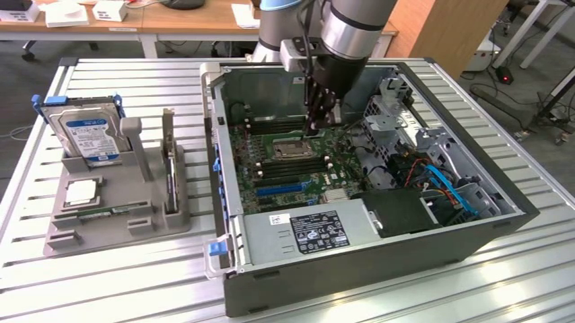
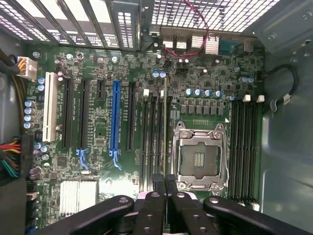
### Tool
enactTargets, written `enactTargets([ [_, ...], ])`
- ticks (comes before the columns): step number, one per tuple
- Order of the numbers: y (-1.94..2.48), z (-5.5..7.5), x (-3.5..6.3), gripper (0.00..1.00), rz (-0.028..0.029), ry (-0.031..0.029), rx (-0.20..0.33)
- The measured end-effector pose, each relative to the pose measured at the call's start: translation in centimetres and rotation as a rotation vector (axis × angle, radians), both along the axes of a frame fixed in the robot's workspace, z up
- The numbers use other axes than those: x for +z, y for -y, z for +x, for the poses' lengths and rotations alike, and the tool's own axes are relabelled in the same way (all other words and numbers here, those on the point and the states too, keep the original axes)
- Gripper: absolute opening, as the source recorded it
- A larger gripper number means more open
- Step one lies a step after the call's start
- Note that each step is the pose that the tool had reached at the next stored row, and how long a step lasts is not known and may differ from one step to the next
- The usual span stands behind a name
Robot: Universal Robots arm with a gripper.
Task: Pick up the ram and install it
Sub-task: 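Insert the ram into the slot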
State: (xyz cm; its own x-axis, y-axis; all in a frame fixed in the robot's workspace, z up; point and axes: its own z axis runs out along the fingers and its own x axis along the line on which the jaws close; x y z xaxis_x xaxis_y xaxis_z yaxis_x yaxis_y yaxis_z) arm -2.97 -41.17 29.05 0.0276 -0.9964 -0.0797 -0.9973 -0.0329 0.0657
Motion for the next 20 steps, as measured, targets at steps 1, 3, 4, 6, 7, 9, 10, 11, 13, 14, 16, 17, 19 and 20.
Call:
enactTargets([
  [1, 0.00, 0.0, -0.13, 0.11, 0.0000, 0.0000, 0.000],
  [3, 0.00, 0.0, -0.36, 0.11, -0.0001, 0.0002, 0.000],
  [4, 0.00, 0.0, -0.45, 0.11, 0.0000, 0.0003, 0.000],
  [6, 0.00, 0.0, -0.62, 0.11, -0.0001, 0.0005, 0.000],
  [7, 0.00, 0.0, -0.69, 0.11, -0.0001, 0.0006, 0.000],
  [9, 0.00, 0.0, -0.84, 0.11, -0.0001, 0.0008, 0.000],
  [10, 0.00, 0.0, -0.93, 0.11, -0.0001, 0.0009, 0.000],
  [11, 0.00, 0.0, -1.04, 0.11, -0.0001, 0.0009, 0.000],
  [13, 0.00, 0.0, -1.27, 0.11, -0.0001, 0.0012, 0.000],
  [14, 0.00, 0.0, -1.39, 0.11, -0.0001, 0.0012, 0.000],
  [16, 0.00, 0.0, -1.61, 0.11, -0.0001, 0.0015, 0.000],
  [17, 0.00, 0.0, -1.72, 0.11, -0.0001, 0.0016, 0.000],
  [19, 0.00, 0.0, -1.94, 0.11, -0.0001, 0.0018, 0.000],
  [20, 0.00, 0.0, -2.02, 0.11, -0.0001, 0.0019, 0.000],
])
